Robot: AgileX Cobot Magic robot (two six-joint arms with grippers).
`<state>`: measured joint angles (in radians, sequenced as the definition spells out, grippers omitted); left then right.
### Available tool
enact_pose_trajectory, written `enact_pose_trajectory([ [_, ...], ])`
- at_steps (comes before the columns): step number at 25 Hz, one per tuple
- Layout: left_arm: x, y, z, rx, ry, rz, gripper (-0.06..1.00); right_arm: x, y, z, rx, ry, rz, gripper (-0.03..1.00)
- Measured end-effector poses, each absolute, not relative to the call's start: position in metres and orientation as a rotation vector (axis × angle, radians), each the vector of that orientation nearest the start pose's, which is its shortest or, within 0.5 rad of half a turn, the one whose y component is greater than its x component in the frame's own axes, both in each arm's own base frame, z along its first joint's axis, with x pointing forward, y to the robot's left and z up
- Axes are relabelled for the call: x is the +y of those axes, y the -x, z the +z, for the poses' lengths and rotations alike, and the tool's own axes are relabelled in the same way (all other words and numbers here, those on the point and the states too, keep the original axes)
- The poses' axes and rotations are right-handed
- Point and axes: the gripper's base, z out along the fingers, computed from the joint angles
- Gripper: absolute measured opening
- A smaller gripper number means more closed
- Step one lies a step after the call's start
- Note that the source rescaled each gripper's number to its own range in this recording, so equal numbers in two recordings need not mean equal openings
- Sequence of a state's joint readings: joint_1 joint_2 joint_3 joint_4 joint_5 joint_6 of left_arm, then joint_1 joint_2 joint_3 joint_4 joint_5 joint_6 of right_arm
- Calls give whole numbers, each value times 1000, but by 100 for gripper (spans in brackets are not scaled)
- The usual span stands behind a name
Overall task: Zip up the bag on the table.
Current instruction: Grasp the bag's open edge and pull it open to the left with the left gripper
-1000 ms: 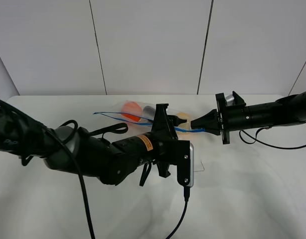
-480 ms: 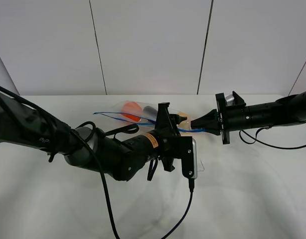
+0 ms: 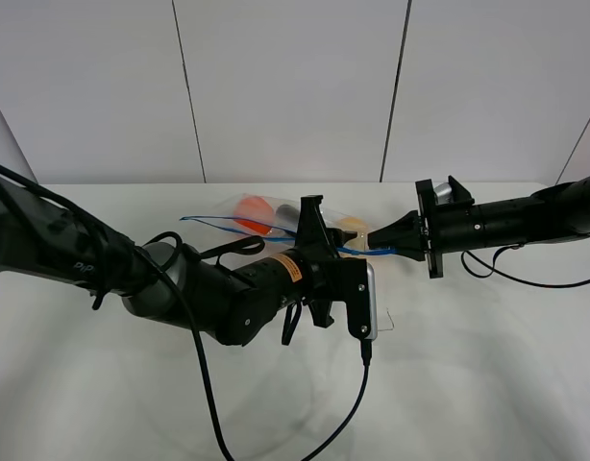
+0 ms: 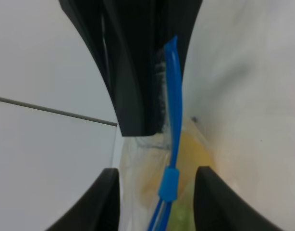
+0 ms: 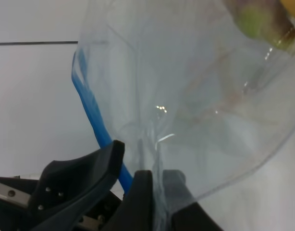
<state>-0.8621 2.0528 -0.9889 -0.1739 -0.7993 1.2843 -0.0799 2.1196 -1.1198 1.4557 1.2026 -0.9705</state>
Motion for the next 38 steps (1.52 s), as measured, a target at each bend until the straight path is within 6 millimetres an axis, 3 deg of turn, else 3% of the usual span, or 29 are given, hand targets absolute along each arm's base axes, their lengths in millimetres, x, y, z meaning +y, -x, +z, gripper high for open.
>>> enact_pose_trajectory([
  [9,-306,-277,143,1000,-1454,327,29,55,-369,127,2433,-145,1668,0],
  [28,-313,-269,143,989,-1461,311,25,55,-369,127,2433,-145,1668,0],
  [30,-312,-269,143,992,-1461,311,20,55,-369,127,2433,-145,1668,0],
  [34,-312,-269,143,979,-1471,325,2,55,-369,127,2436,-142,1667,0],
  [38,-312,-269,143,976,-1478,329,1,55,-369,127,2436,-142,1667,0],
])
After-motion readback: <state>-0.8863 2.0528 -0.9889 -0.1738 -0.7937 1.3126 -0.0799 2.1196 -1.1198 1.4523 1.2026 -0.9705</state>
